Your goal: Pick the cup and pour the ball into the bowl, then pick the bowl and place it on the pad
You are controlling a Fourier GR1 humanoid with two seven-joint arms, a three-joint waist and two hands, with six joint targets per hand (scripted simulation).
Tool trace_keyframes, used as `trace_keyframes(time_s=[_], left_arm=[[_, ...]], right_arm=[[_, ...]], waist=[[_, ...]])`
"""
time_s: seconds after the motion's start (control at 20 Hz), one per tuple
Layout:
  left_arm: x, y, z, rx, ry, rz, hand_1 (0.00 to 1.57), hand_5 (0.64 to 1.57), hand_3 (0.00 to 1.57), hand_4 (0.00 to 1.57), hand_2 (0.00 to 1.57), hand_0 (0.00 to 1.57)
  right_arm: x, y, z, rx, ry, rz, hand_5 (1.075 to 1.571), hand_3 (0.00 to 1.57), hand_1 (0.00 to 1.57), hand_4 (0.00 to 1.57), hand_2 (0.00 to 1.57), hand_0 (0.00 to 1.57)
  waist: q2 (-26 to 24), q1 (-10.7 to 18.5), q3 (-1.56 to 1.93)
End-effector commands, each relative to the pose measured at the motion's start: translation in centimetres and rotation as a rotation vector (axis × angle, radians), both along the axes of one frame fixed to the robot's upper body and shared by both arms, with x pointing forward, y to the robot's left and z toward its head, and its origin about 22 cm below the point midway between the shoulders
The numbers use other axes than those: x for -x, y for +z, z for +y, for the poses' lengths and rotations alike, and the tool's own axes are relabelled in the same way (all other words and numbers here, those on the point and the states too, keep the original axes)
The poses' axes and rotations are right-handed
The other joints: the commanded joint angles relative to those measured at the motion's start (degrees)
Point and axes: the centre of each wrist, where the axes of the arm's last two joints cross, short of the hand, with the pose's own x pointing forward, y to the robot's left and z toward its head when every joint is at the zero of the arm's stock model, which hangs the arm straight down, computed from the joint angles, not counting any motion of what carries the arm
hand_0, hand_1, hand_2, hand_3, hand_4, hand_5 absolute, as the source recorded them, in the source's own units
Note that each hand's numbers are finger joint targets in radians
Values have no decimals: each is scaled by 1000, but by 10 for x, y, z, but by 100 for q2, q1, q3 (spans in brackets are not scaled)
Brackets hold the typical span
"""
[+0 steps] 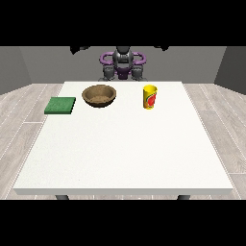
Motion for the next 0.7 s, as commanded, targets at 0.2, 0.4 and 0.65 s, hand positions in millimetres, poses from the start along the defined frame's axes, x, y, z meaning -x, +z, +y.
trace_keyframes(time_s=[0.2,0.4,0.65], left_arm=[[33,14,-28,68,-11,-151,0,1490,0,0,0,0],[2,40,-18,-5,-9,-249,0,1437,0,0,0,0],[-31,45,-13,-61,-1,-340,0,1335,0,0,0,0]], right_arm=[[17,-15,-17,-60,-23,-111,1566,0,0,0,0,0],[-15,12,12,-54,53,-164,1564,0,0,0,0,0],[-50,31,-4,-44,66,-254,1566,0,0,0,0,0]], waist=[[572,121,11],[1126,-84,10],[1980,-128,10]])
